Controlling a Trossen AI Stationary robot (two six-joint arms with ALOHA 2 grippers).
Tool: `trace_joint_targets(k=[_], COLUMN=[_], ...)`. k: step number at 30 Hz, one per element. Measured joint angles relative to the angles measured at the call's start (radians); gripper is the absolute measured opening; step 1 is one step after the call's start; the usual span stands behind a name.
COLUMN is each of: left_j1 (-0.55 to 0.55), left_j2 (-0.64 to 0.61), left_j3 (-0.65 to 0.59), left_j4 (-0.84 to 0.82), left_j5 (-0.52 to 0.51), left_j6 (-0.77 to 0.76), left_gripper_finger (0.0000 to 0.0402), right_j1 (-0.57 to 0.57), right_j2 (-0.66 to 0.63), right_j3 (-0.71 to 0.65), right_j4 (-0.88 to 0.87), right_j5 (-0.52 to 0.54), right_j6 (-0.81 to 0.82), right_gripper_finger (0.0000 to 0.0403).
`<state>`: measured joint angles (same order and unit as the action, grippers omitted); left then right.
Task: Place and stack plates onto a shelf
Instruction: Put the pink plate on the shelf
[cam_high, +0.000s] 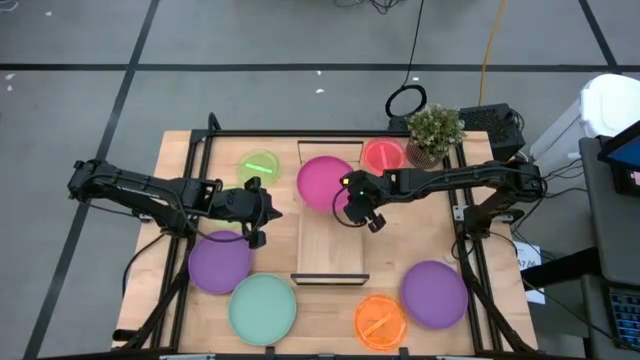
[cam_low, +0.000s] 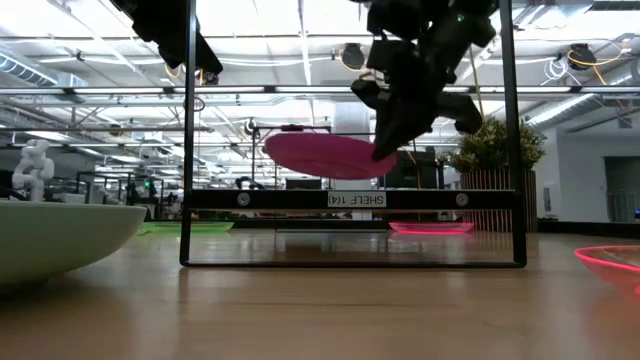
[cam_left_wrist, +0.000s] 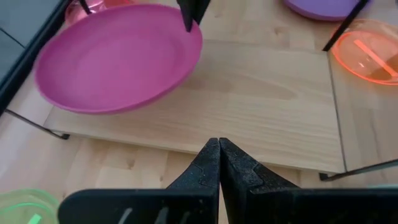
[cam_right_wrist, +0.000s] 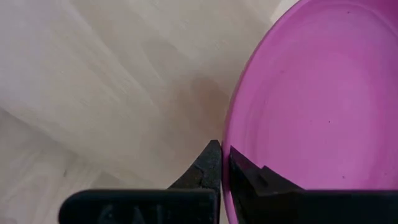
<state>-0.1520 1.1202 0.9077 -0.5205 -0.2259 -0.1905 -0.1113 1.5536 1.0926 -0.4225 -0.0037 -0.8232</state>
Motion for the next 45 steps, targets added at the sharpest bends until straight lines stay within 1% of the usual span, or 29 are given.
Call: trace_joint_targets(k=[5, 10, 18, 27, 33, 37, 39, 45], left_j1=[0.000, 0.000, 0.000, 0.000, 0.000, 0.000, 0.000, 0.000], left_j2=[0.000, 0.000, 0.000, 0.000, 0.000, 0.000, 0.000, 0.000], left_j3=[0.000, 0.000, 0.000, 0.000, 0.000, 0.000, 0.000, 0.000], left_j4=[0.000, 0.000, -0.001, -0.002, -0.002, -0.002, -0.002, -0.011], left_j5=[-0.003, -0.003, -0.003, -0.003, -0.003, -0.003, -0.003, -0.003], left_j6=[0.004, 0.004, 0.004, 0.003, -0.006, -0.007, -0.014, -0.023], left_gripper_finger=[0.0004, 0.0004, 0.0004, 0.0004, 0.0004, 0.0004, 0.0004, 0.0004], right_j1=[-0.038, -0.063, -0.066, -0.073, -0.080, -0.079, -0.079, -0.078], right_j2=[0.009, 0.057, 0.112, 0.114, 0.114, 0.114, 0.114, 0.113], right_j3=[-0.026, -0.033, -0.033, -0.033, -0.033, -0.033, -0.033, -0.033], right_j4=[0.055, 0.067, 0.088, 0.096, 0.072, 0.070, 0.071, 0.074], right_j5=[-0.002, -0.001, 0.001, 0.003, 0.008, 0.040, 0.057, 0.056], right_j6=[-0.049, -0.084, -0.107, -0.125, -0.123, -0.121, -0.123, -0.128], right_gripper_finger=[0.0000, 0.0000, 0.0003, 0.0006, 0.0008, 0.0009, 0.0013, 0.0033])
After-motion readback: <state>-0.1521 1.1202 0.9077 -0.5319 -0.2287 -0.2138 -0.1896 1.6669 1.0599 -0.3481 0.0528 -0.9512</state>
